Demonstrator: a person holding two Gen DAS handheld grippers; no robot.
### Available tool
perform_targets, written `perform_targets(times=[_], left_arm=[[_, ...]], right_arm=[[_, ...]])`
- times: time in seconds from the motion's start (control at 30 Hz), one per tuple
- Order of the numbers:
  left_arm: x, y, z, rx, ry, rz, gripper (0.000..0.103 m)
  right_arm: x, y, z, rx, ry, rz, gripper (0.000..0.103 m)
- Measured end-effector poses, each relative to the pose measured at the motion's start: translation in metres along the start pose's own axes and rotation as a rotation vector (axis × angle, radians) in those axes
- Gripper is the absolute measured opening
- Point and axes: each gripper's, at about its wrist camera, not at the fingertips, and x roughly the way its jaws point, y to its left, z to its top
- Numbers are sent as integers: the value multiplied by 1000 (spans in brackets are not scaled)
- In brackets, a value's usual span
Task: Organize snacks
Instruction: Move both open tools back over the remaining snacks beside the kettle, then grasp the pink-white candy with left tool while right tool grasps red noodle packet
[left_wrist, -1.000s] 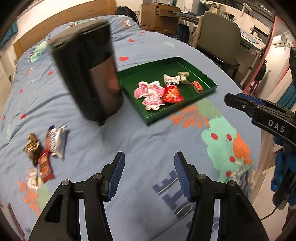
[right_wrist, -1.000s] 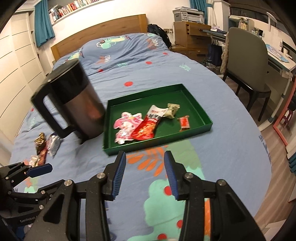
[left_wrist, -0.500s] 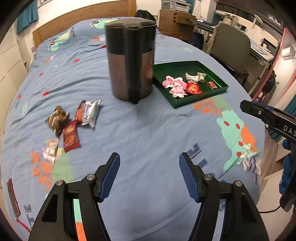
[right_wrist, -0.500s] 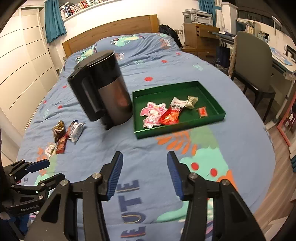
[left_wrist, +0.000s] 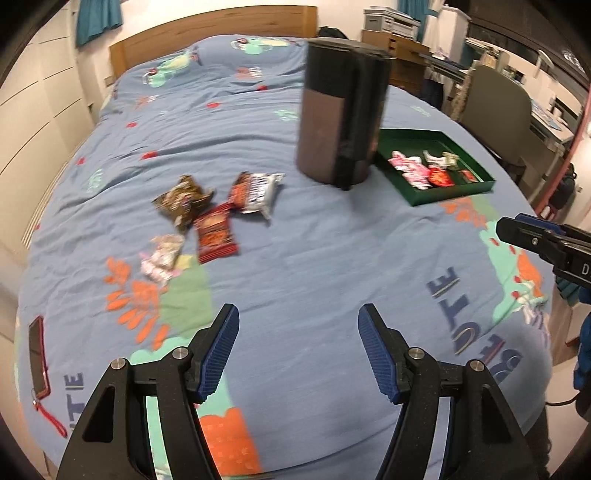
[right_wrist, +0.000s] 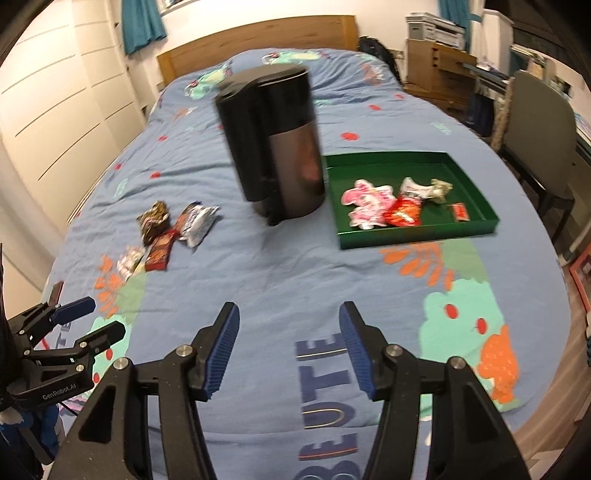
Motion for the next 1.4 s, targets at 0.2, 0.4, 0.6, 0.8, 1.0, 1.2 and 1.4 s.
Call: perform_targets(times=[0.2,0.4,0.6,0.8,1.0,1.2,1.4], left_arm=[[4,35,-12,-33,-3,45,61],[5,73,-18,-84,-20,53,61],[19,118,-31,-152,-12,67,61],[44,151,-30,-183,-2,40,61],[79,175,-6,-201,7,-17,61],[117,186,15,-176,32,-18,61],[145,186,25,-124,65,10,61]], right_arm=[[16,34,4,-63,39,18,72],[33,70,11,-125,64,45,72],[60,102,14,-162,102,90,72],[96,133,16,-207,159,132,72],[133,160,32,-218,207,179,72],[170,177,49,-221,241,191,72],[201,195,62,-229,267,195,72]])
